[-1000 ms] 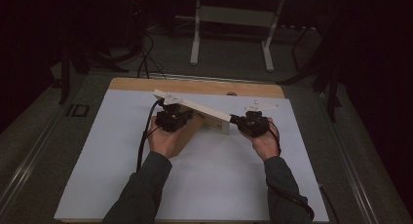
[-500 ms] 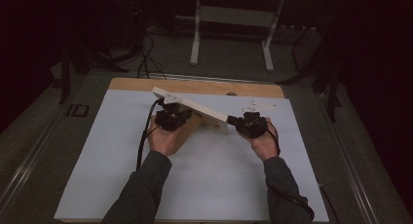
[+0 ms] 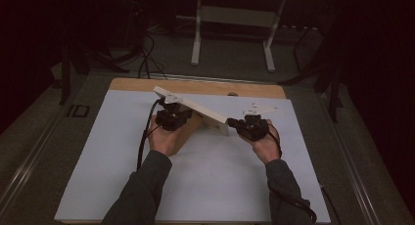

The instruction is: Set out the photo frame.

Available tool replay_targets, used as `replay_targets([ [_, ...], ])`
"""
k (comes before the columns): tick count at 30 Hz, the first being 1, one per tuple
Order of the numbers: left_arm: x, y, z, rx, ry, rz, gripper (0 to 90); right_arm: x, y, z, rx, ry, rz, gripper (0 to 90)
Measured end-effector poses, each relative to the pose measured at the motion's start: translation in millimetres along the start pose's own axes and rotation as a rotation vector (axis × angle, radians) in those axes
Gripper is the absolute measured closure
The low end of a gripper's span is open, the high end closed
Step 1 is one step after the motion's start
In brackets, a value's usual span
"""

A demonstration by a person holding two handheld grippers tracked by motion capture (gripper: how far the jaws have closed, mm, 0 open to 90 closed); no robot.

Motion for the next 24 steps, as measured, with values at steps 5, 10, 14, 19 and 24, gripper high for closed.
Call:
replay_targets([
  [5,1.7,-0.5,0.6,0.003,-0.002,0.000,90.0,1.6,0.0,0.1,0.003,0.008,0.006,89.9],
  [10,4.1,0.0,1.2,0.003,-0.008,-0.005,90.0,3.6,-0.3,1.1,0.006,0.020,0.012,89.8],
  [14,6.4,0.7,1.9,0.003,-0.003,0.001,90.0,6.7,-0.4,1.7,0.006,0.027,0.021,89.9],
  [19,7.6,1.9,1.4,0.006,-0.007,0.020,90.0,14.4,-1.4,0.4,-0.003,0.033,0.045,89.9],
  [24,8.9,2.6,1.9,-0.003,-0.011,0.008,90.0,21.3,-0.7,-1.5,-0.007,0.051,0.057,89.9],
])
Point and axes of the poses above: each handheld gripper's, and its own axes: y roughly backward along the jaws, z roughly out of its top, x roughly to its left, the point moved 5 cm from there along -y, roughly forward along the jaws, and after that the axes turned 15 degrees about x, right-handed, at the moved point
